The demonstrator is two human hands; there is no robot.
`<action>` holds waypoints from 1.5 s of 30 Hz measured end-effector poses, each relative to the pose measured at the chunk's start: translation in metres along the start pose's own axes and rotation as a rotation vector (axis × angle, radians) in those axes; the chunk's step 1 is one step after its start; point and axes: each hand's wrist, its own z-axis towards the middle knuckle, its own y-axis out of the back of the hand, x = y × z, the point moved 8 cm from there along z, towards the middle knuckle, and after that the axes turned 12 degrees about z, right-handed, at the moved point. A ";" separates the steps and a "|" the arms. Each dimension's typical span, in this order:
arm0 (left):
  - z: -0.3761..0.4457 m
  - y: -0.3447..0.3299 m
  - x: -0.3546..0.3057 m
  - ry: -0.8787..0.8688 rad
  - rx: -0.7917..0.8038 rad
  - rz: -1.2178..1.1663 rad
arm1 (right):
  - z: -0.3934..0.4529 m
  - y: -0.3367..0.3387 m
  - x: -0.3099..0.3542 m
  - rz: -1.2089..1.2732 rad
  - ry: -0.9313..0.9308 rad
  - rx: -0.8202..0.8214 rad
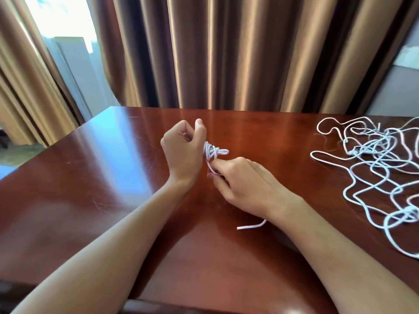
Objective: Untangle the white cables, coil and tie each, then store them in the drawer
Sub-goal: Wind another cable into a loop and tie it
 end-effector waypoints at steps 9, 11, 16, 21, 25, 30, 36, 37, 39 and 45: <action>-0.004 -0.035 -0.011 -0.230 0.496 0.168 | -0.002 0.030 0.002 -0.462 0.297 -0.327; -0.007 -0.040 -0.014 -0.142 0.594 0.014 | -0.004 0.039 -0.001 -0.456 0.298 -0.375; -0.017 -0.042 -0.017 0.120 0.680 -0.257 | -0.004 0.043 -0.005 -0.281 0.313 -0.379; -0.024 -0.046 -0.025 0.300 0.795 -0.576 | 0.001 0.033 -0.024 -0.165 0.185 -0.273; -0.021 -0.042 -0.017 0.405 0.686 -0.622 | 0.002 0.018 -0.025 -0.062 0.111 -0.176; -0.012 -0.031 0.000 0.489 0.438 -0.532 | 0.003 -0.004 -0.020 0.097 0.008 -0.015; -0.012 -0.022 0.014 0.531 0.248 -0.384 | 0.003 0.000 -0.008 0.019 -0.049 -0.086; -0.014 -0.023 0.017 0.555 0.243 -0.383 | 0.003 -0.002 -0.007 0.003 -0.044 -0.089; -0.017 -0.024 0.023 0.594 0.230 -0.377 | 0.002 -0.005 -0.004 -0.088 0.001 -0.112; -0.012 -0.014 0.033 0.597 0.117 -0.253 | 0.002 -0.013 0.018 -0.321 0.135 -0.158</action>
